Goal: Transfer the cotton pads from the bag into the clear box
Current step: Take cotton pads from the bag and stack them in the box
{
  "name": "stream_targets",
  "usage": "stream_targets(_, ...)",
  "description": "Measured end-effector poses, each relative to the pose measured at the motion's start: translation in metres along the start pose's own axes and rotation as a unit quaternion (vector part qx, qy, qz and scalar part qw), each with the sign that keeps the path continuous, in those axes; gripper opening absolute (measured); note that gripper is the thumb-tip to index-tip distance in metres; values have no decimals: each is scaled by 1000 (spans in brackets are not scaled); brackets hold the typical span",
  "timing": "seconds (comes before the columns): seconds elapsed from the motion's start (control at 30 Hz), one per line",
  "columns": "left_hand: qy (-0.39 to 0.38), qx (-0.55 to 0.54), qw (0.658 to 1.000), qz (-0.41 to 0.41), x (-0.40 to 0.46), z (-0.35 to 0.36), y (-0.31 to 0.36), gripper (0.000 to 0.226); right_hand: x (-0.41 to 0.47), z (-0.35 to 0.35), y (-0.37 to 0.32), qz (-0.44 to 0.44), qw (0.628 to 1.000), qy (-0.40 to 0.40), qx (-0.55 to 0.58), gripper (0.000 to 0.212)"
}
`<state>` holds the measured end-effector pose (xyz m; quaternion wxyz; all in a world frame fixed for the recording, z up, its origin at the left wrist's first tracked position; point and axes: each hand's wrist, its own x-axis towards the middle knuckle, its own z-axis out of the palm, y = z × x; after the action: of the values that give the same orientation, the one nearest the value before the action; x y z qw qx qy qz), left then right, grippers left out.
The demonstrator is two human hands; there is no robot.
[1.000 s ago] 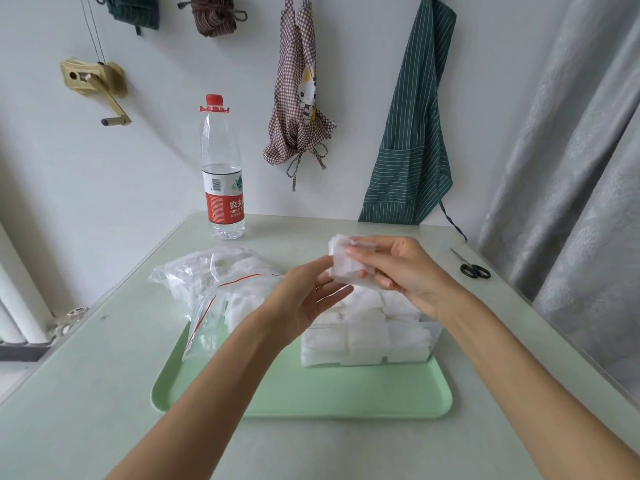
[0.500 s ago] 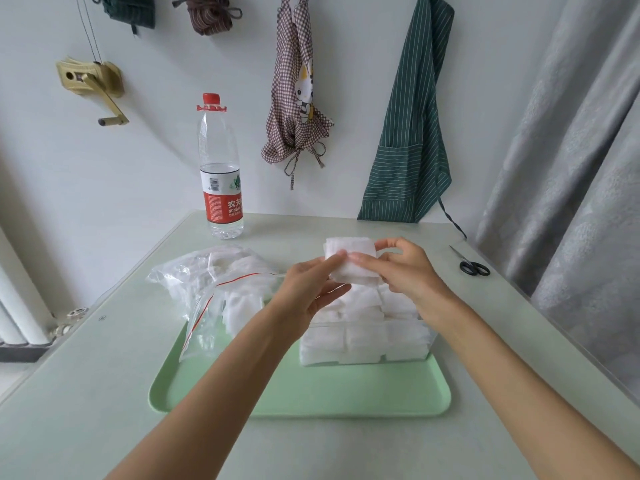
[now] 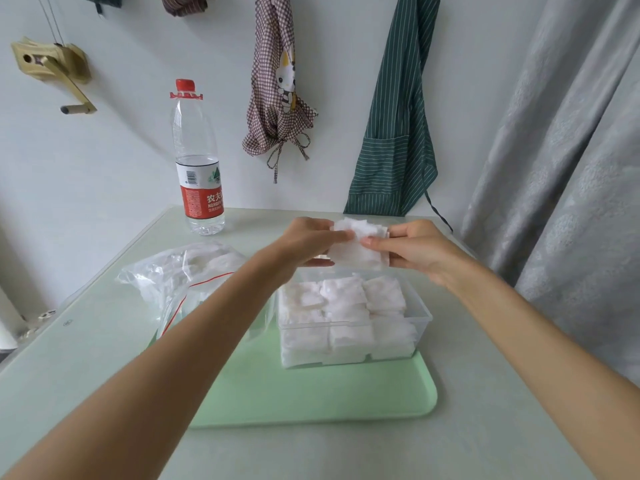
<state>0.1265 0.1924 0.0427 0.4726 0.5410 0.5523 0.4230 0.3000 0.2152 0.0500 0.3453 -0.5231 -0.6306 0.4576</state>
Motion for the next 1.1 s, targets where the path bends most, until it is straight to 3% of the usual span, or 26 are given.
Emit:
stream_targets(0.17, -38, 97, 994, -13, 5, 14, -4, 26, -3, -24, 3, 21, 986, -69, -149, 27)
stream_targets(0.23, -61, 174, 983, -10, 5, 24, -6, 30, -9, -28, 9, -25, 955, -92, -280, 10)
stream_targets(0.33, -102, 292, 951, -4, 7, 35, -4, 36, -12, -29, 20, -80, 886, -102, -446, 8)
stream_targets(0.4, -112, 330, 937, -19, 7, 41, -3, 38, -14, -29, 24, -95, 857, -81, -500, 22)
stream_targets(0.5, -142, 412, 900, -14, 14, 45, -8, 34, -17, -29, 24, -104, 844, -81, -520, 28)
stream_targets(0.77, -143, 483, 864, -4, 20, 60, -27, 33, -13, -26, 31, -78, 792, -163, -583, 28)
stream_targets(0.93, -50, 534, 829, 155, 11, 53, -24, 23, -12, -31, 22, -147, 821, -137, -535, 25)
stream_targets(1.0, -91, 525, 825, 189, 10, 44, -18, 24, -12, -37, 21, -167, 825, -134, -522, 20)
stream_targets(1.1, -178, 524, 816, 167, 11, 40, -15, 27, -9, -39, 25, -114, 812, -153, -551, 18)
